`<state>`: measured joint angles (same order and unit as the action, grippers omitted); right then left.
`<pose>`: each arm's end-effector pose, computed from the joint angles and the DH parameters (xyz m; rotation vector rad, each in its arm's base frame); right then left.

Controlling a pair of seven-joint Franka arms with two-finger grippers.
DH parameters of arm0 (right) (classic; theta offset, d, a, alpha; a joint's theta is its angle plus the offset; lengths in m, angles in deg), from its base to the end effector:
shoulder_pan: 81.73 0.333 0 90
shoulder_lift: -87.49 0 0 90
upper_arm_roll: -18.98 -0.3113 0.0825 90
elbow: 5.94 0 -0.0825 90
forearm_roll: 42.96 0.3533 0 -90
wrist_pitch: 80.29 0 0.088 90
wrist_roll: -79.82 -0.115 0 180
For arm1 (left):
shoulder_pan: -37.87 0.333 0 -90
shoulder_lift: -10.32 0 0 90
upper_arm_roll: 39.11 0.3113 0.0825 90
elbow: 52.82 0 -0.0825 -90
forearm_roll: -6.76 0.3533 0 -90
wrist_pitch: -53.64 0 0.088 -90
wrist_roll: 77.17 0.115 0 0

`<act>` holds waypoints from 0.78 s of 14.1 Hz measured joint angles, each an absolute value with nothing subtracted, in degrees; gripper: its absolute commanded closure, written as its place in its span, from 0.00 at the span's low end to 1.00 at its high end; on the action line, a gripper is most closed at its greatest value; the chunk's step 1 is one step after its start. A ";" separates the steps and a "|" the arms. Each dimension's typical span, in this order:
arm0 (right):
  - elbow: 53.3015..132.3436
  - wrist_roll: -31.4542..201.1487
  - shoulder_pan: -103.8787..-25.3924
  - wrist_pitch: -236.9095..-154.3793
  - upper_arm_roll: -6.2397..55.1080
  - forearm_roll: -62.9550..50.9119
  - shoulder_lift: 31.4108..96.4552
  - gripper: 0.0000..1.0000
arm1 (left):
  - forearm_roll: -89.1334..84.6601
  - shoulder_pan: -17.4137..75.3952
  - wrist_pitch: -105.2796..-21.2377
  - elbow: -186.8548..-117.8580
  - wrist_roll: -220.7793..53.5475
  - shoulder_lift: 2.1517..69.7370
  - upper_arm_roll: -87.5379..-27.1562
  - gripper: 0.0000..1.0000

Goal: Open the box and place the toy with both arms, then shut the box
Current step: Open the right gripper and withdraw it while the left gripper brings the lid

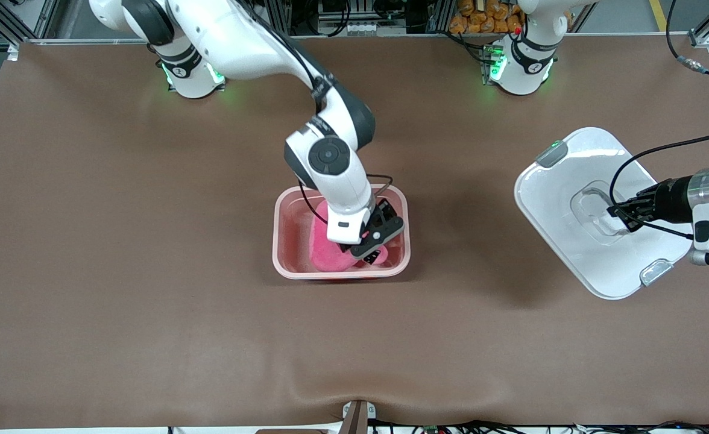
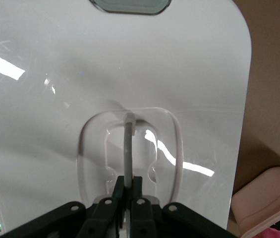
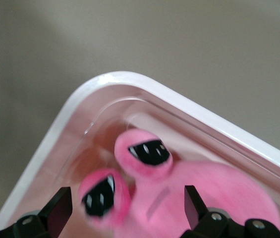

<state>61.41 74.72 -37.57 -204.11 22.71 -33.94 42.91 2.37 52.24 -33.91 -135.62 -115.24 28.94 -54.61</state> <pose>0.5533 0.5002 0.3480 -2.8456 -0.8278 -0.2313 0.5965 0.0004 0.4870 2.8761 0.9754 -0.4150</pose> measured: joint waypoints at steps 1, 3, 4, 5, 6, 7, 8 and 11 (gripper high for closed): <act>61.38 74.71 -38.03 -201.59 23.00 -33.94 44.62 0.00 | 2.37 52.23 -33.91 -135.50 -115.57 28.87 -55.00 1.00; 61.36 74.72 -40.58 -194.92 23.40 -33.99 48.04 0.00 | 2.37 52.21 -33.91 -135.36 -118.75 28.68 -56.80 1.00; 61.35 74.75 -42.51 -191.37 23.56 -34.06 49.70 0.00 | 2.37 52.17 -33.91 -135.34 -121.13 28.58 -58.09 1.00; 61.38 74.77 -44.73 -188.36 23.83 -34.13 51.27 0.00 | 2.37 52.12 -33.91 -135.33 -123.82 28.52 -59.49 1.00; 61.56 74.85 -47.22 -186.13 24.03 -34.16 52.74 0.00 | 2.37 52.00 -33.92 -135.33 -126.54 28.51 -60.77 1.00; 62.30 75.37 -49.94 -184.85 24.15 -34.17 54.33 0.00 | 2.37 51.84 -33.94 -135.35 -129.20 28.51 -61.99 1.00; 63.84 76.09 -52.54 -184.35 24.21 -34.17 56.08 0.00 | 2.37 51.56 -33.95 -135.37 -131.71 28.52 -63.06 1.00; 70.28 77.85 -59.56 -183.21 24.33 -34.19 62.04 0.00 | 2.37 49.10 -34.76 -135.40 -139.11 28.54 -64.54 1.00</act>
